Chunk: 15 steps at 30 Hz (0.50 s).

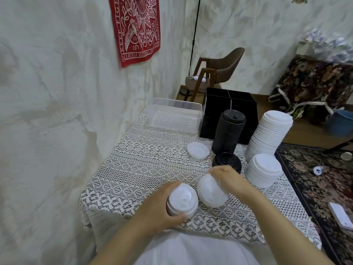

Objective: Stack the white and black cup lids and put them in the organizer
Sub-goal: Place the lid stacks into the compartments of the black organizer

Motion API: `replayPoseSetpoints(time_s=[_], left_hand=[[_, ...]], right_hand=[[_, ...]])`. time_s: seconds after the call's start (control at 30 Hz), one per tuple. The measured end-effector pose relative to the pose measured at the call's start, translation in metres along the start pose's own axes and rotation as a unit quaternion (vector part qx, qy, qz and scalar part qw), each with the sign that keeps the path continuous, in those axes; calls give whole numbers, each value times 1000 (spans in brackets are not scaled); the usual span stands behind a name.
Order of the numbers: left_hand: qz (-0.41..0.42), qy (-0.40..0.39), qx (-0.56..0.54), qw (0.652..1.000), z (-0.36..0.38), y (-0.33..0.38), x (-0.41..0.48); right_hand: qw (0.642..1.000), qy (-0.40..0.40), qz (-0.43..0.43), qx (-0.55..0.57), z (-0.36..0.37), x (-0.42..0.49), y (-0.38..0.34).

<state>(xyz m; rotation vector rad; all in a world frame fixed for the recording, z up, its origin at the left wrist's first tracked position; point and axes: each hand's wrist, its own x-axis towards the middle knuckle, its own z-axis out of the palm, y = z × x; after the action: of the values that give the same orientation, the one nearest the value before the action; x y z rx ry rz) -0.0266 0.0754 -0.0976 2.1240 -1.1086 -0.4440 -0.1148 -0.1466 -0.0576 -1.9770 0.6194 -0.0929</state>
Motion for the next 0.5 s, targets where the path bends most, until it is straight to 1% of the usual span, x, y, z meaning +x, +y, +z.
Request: replayPoseSetpoints(time_s=[0.03,0.1,0.2,0.33,0.4,0.5], left_hand=[[0,0,-1,1000,0,0,0],[1,0,-1,1000,0,0,0],[0,0,-3,1000,0,1,0],[-3,-4,-5,1000,-1,1,0],[-5,-6,-7,1000,-1,1,0],[-4,-4,-6,1000,-1,0,0]], right_hand=[[999,-16,16,-37,1,0,3],[995,-13,18,-98,5,-1,7],[990,28,-8,-138,10,-2,10],[974,45,-56,-215,12,-8,16],[969,19,-79,-232,10,-11,22],[971,-58,-73,-218,3,-22,28]])
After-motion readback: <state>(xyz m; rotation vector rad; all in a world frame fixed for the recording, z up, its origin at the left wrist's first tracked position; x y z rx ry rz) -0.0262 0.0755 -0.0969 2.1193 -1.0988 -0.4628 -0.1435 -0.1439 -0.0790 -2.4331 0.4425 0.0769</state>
